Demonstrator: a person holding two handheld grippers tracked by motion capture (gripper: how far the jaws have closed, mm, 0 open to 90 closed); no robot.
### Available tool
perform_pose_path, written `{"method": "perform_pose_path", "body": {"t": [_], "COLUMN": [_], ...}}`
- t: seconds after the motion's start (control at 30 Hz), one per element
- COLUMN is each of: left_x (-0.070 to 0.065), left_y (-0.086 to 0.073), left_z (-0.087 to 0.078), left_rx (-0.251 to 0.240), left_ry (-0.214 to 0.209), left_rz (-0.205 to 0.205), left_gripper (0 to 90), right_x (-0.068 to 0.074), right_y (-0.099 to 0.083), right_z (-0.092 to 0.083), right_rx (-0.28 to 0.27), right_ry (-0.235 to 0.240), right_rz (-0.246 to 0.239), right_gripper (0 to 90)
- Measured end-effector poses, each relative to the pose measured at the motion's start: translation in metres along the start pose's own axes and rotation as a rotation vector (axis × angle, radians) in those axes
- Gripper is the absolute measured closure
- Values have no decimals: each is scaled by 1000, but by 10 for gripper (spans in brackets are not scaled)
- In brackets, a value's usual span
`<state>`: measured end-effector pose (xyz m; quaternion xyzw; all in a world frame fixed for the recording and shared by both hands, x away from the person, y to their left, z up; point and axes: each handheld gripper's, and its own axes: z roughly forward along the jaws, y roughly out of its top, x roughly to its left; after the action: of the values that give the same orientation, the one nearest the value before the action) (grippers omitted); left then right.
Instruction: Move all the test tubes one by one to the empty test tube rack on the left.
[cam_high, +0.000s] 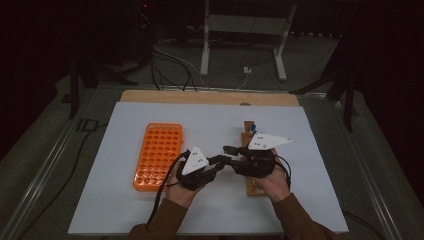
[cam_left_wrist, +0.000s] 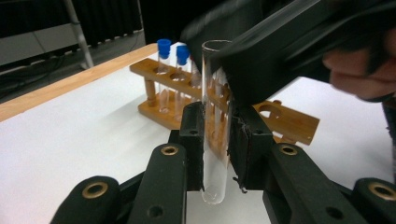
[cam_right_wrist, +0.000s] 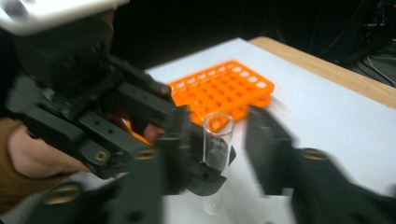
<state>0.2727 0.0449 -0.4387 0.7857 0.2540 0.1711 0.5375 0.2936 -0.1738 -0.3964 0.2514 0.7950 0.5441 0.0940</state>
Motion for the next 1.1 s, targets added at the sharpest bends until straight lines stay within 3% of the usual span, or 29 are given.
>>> {"method": "perform_pose_path", "body": {"t": [0.1,0.27,0.4,0.67,0.9,1.1], "left_x": [5,16,21,36,46,49], "left_y": [-1,-5,-10,-29,-47,-62], "left_z": [-3,-19,-30,-59,-87,-101], "left_rx": [0,-28,-30,-24,-4,16], "left_ry": [23,71,96,162,210,220], "left_rz": [-13,-51,-59,-94,-116,-149], "left_gripper": [767,766,766,764,763,763], "right_x": [-2,-9,-15,-24,-26,-27], "right_y": [0,-6,-15,-30,-40,-46], "right_z": [-7,-19,-29,-50,-62,-66], "right_rx": [-30,-45,-58,-89,-96,-97], "right_ry": [-51,-135,-195,-269,-292,-296], "right_rz": [1,13,37,75,80,95], "right_gripper": [318,149,14,0,0,0]}}
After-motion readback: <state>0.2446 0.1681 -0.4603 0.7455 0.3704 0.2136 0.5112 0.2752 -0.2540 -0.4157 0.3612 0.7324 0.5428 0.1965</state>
